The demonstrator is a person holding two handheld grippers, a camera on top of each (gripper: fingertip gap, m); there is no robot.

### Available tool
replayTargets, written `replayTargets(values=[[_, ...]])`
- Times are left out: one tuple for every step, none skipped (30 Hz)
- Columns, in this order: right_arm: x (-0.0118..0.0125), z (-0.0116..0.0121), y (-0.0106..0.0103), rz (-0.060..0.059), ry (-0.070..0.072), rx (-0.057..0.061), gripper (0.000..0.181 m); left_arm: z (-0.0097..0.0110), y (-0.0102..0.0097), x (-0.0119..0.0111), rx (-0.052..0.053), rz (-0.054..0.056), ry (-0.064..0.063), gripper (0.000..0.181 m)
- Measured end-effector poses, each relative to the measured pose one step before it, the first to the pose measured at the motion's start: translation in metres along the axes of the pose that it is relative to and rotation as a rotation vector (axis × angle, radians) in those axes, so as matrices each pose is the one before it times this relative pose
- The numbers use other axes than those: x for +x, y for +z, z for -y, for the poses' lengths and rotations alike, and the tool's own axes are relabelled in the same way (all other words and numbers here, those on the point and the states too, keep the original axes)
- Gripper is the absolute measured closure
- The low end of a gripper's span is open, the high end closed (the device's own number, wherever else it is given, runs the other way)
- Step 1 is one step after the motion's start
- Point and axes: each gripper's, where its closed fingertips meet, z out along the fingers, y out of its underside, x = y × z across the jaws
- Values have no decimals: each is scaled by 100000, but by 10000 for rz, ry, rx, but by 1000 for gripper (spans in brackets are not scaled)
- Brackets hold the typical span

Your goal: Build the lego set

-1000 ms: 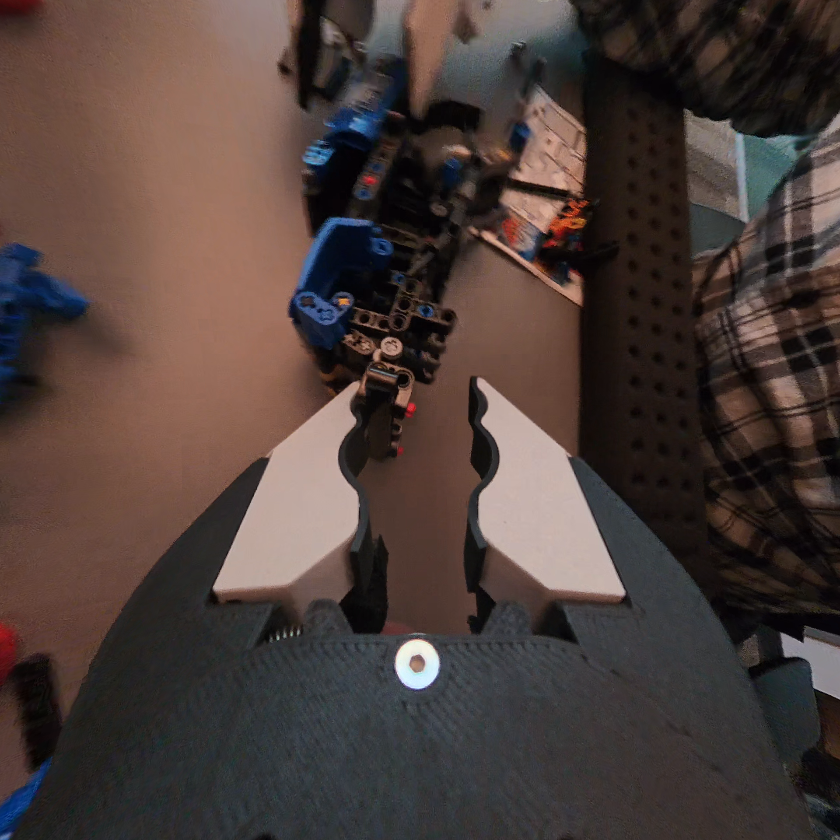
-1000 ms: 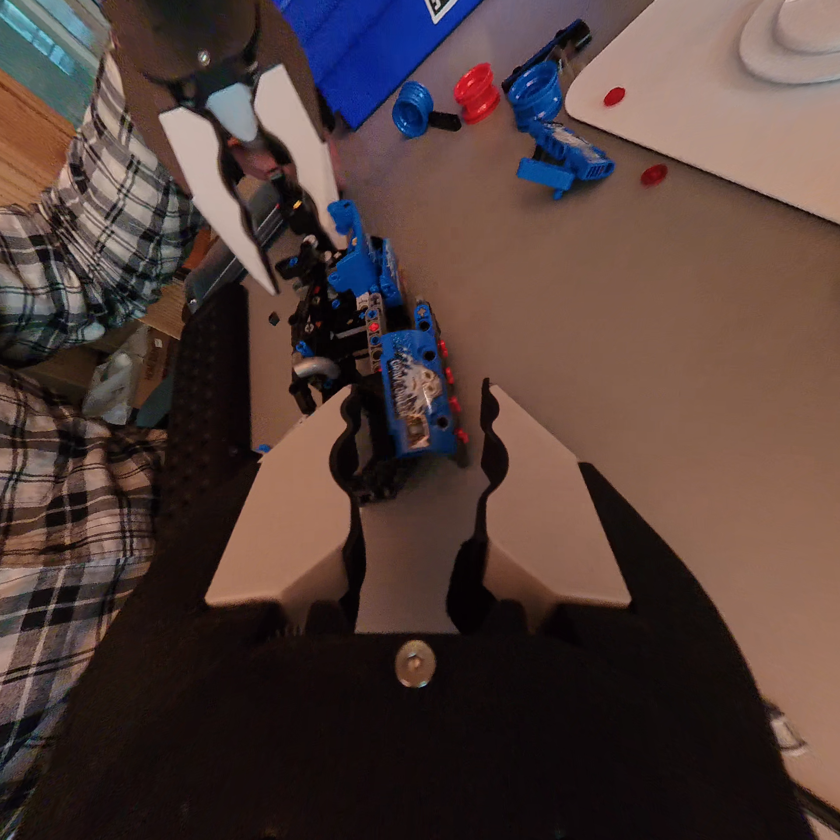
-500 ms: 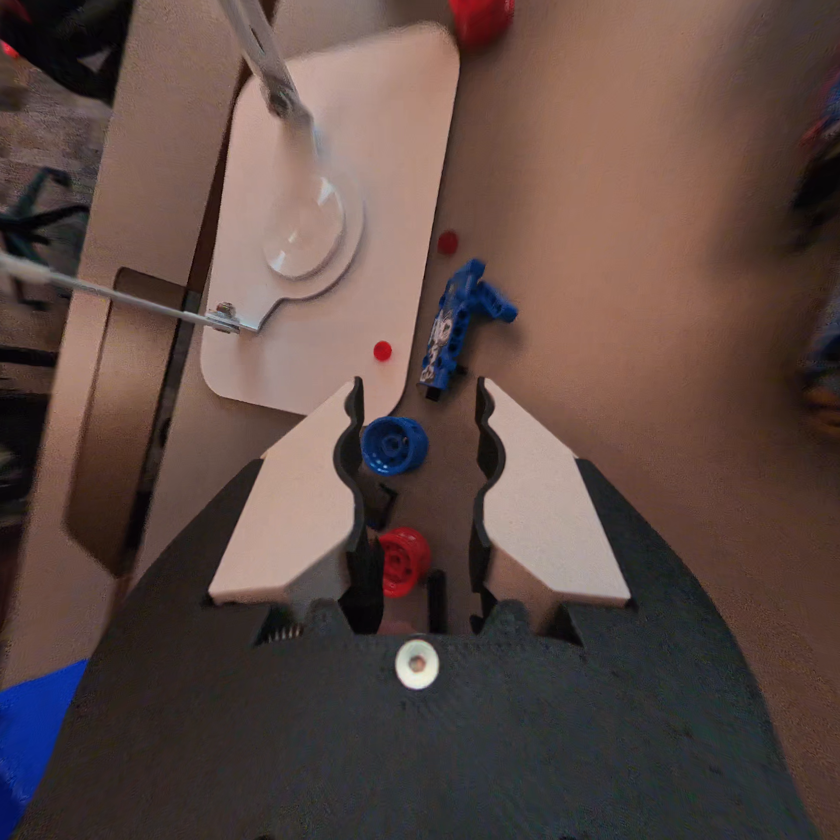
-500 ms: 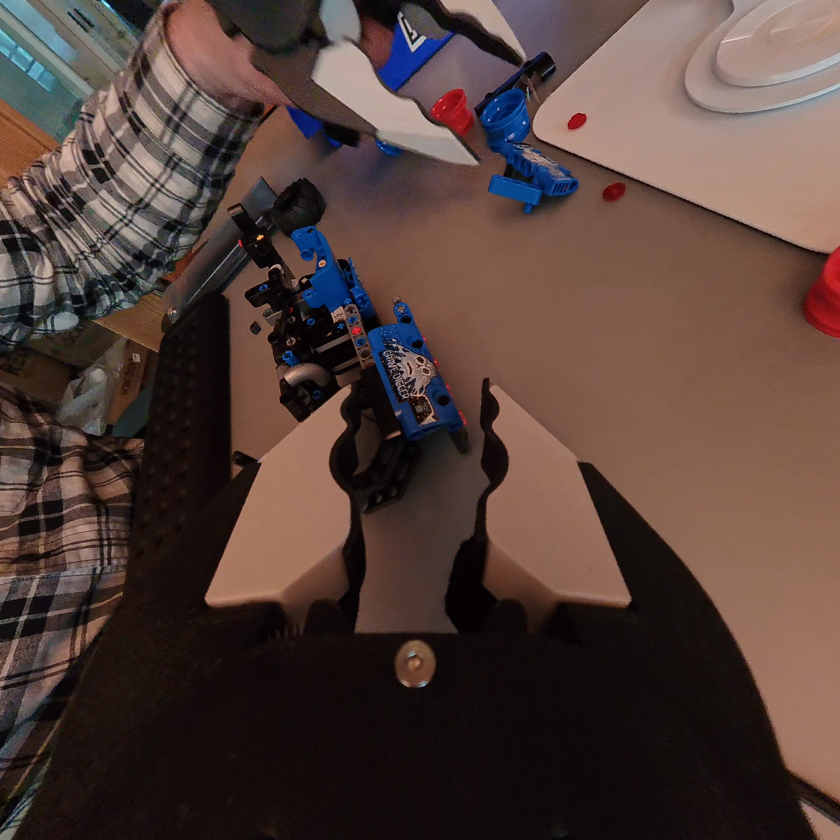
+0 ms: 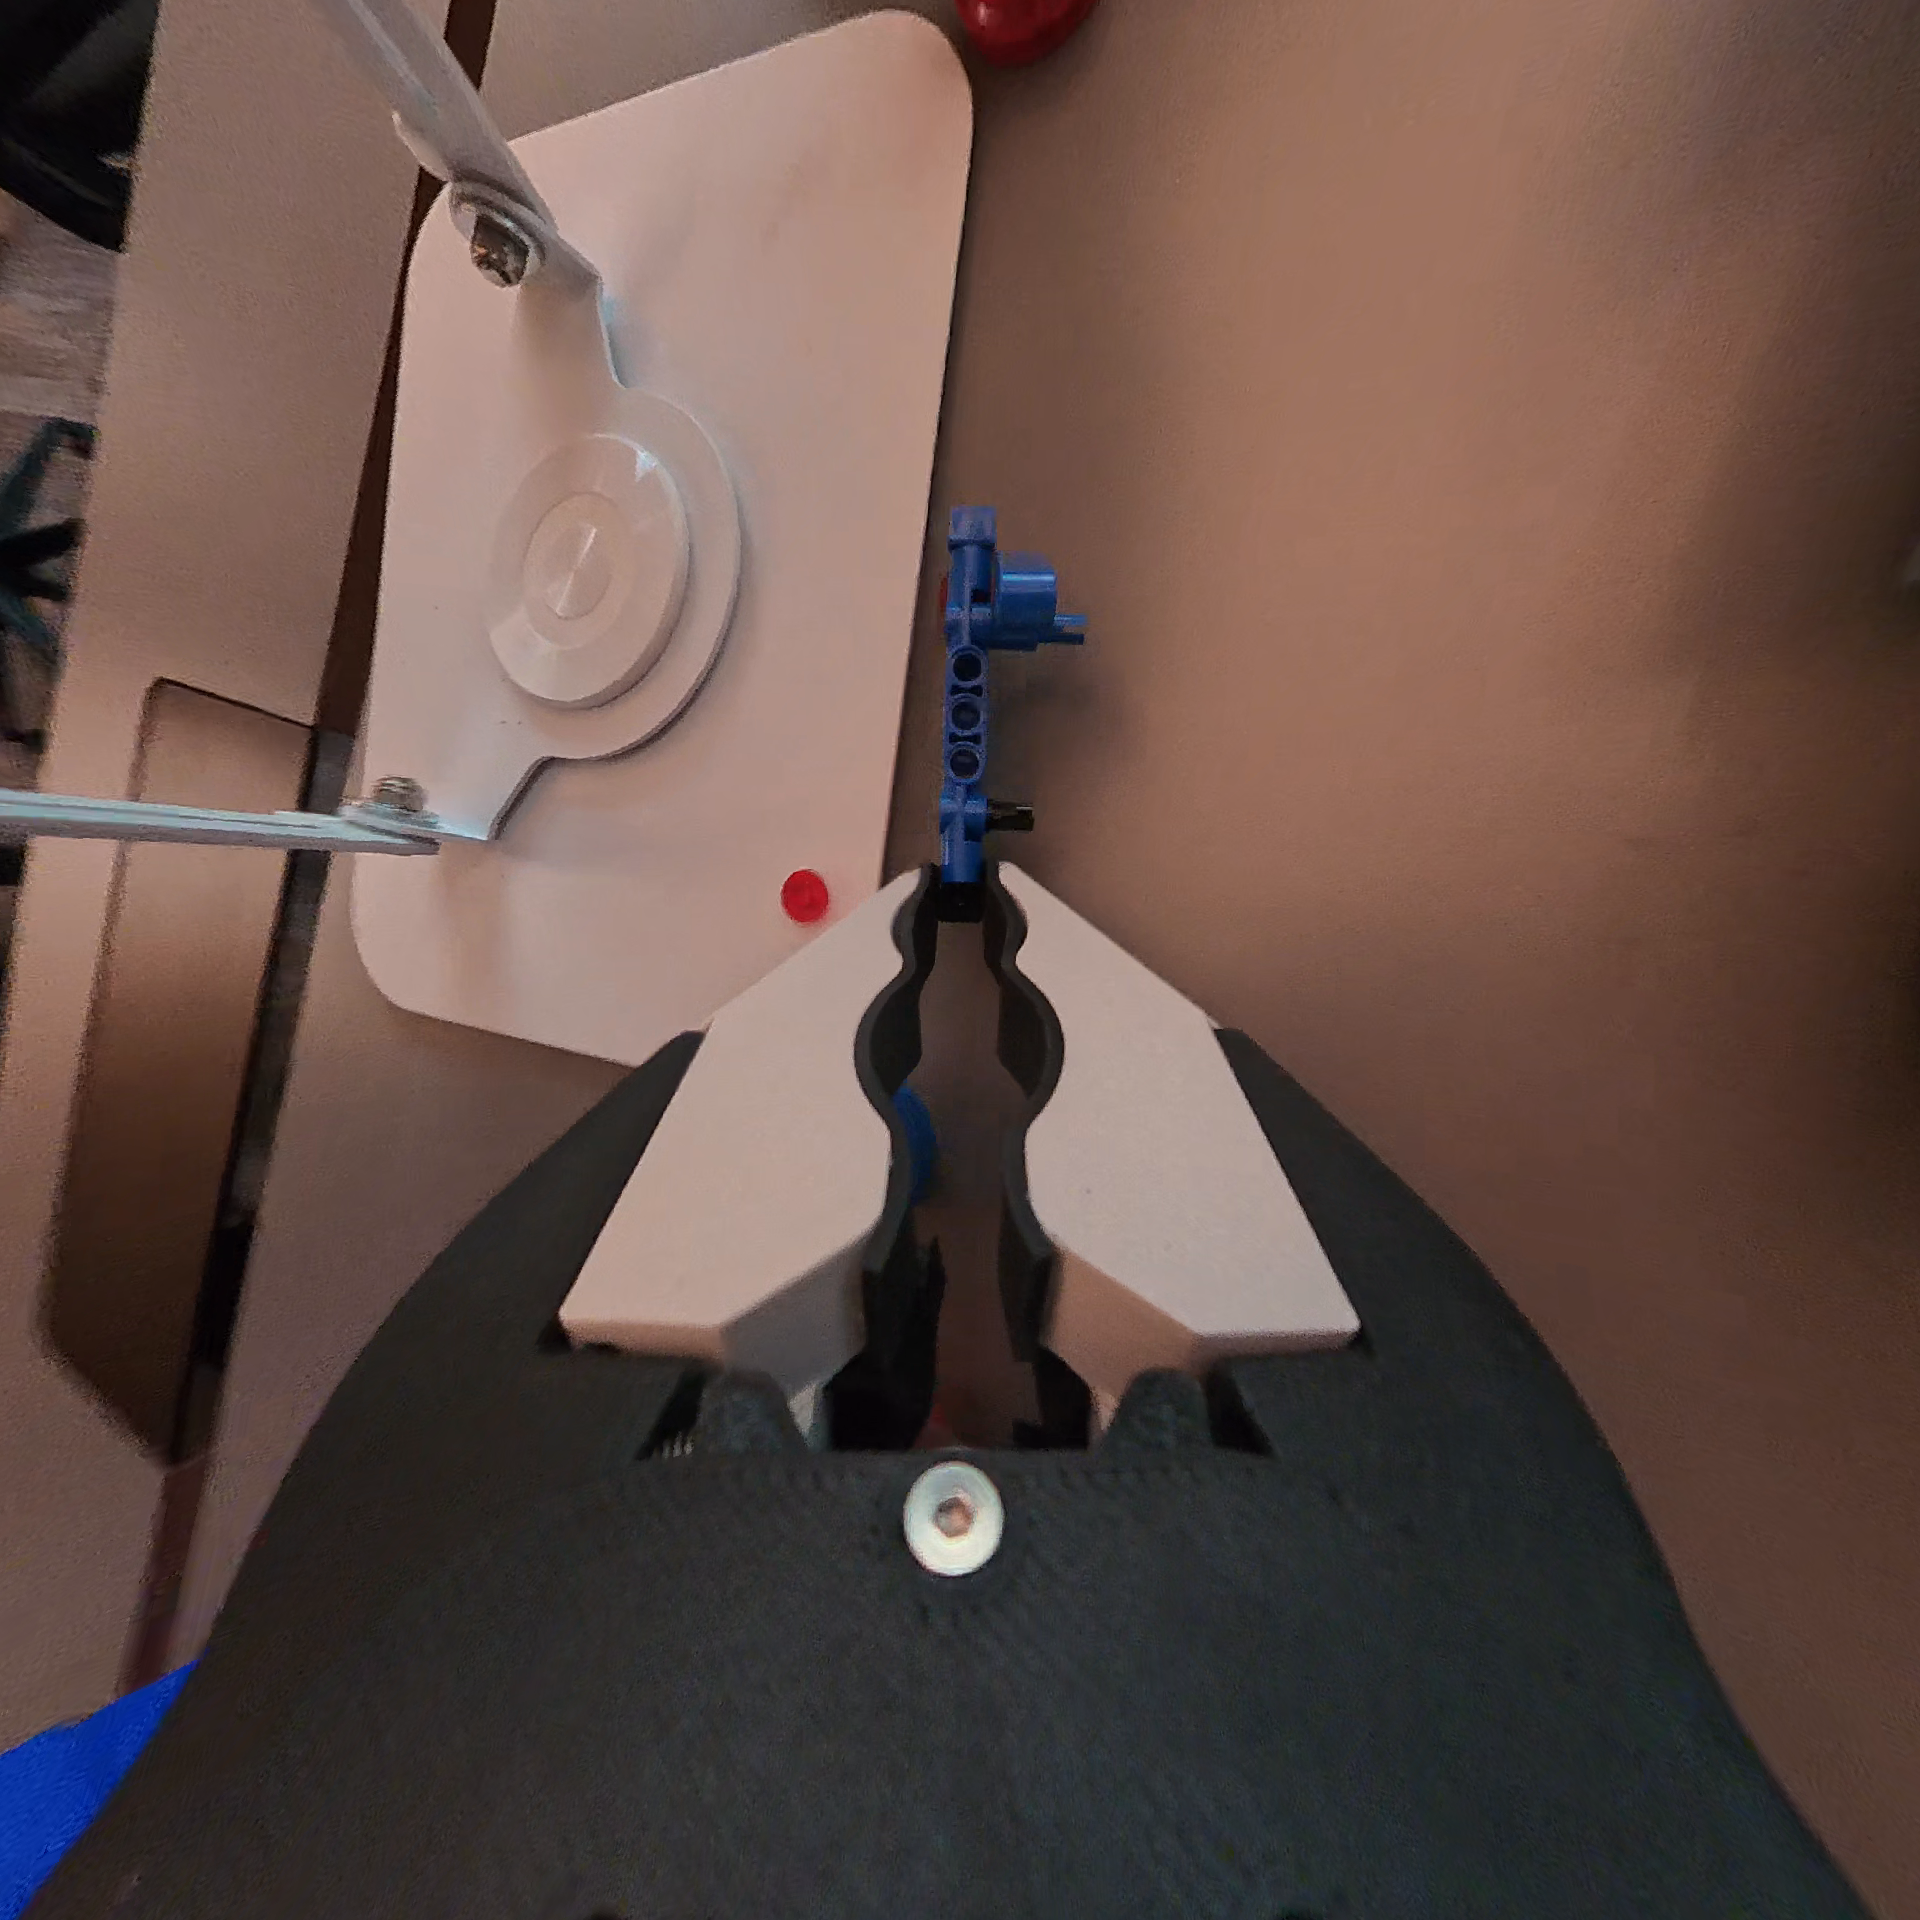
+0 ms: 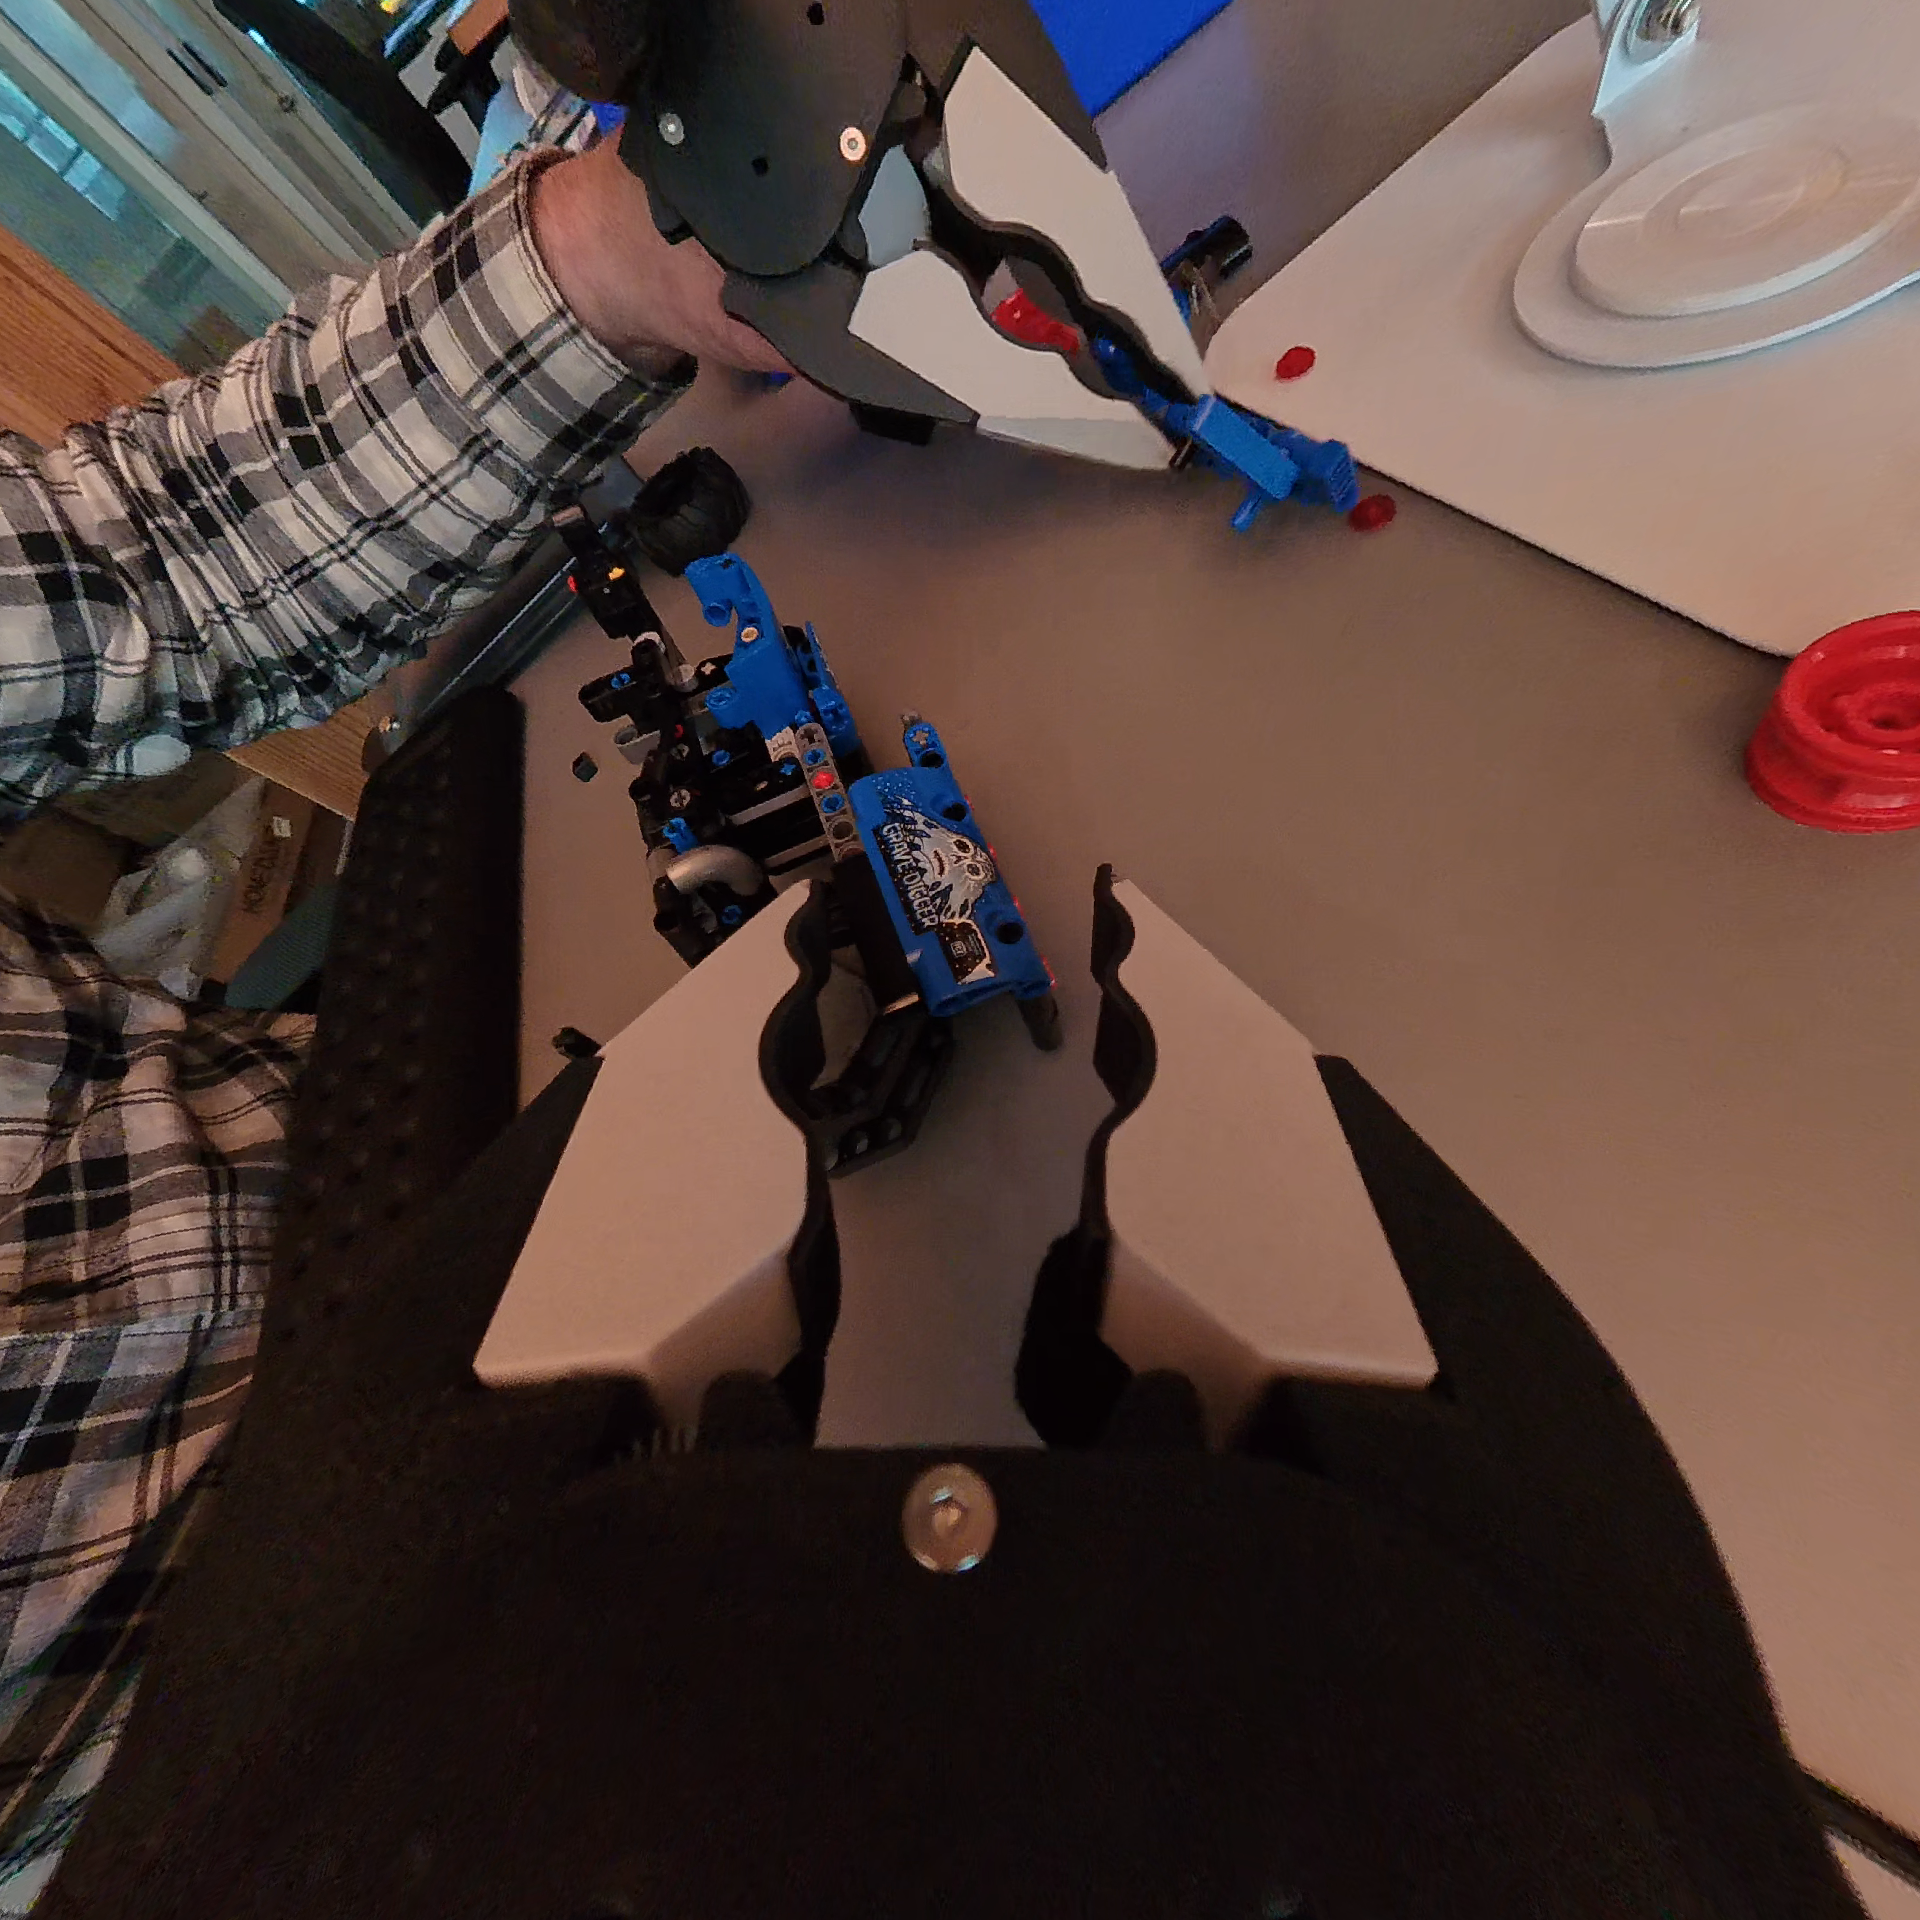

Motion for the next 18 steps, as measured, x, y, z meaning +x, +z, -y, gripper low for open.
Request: replayTargets(values=[[55,131,-111,-37,2,76,133,503,-216,210,362,-259,-345,174],[37,124,-101,-23,9,72,133,487,-246,174,351,-239,-389,174],[30,140,-93,-16,5,82,133,544,-303,407,365,-421,-498,174],[22,212,-89,-17,-2,120,133,790,-398,532,507,-497,-533,174],[-45,286,-72,-2,-25,129,133,1030,-494,564,624,-524,-589,174],[-123,359,-77,3,-90,141,133,1162,-551,712,660,-614,-621,174],[-138,536,-90,-16,-103,209,134,1248,-537,996,669,-728,-553,174],[-217,774,-94,19,-51,332,135,1294,-456,1059,677,-652,-390,174],[-390,1012,-91,88,-36,435,136,1219,-333,1098,644,-587,-296,174],[-394,1126,-53,44,-60,456,136,990,-161,1324,480,-672,-256,175],[-258,1074,-4,-59,-92,385,136,763,-2,1134,340,-482,-146,174],[-212,955,30,-73,-95,305,137,549,132,887,218,-304,-98,174],[-395,878,51,34,-82,282,139,361,254,941,124,-357,-108,175],[-510,783,61,96,-79,276,142,275,308,866,100,-315,-67,175],[-473,534,128,90,-65,186,144,229,323,624,92,-191,-34,175],[-455,313,161,142,-1,112,148,183,342,608,69,-226,-80,175],[-560,187,190,269,80,95,156,194,314,654,94,-274,-73,175],[-533,95,175,304,111,80,159,184,299,542,75,-211,-21,175]])
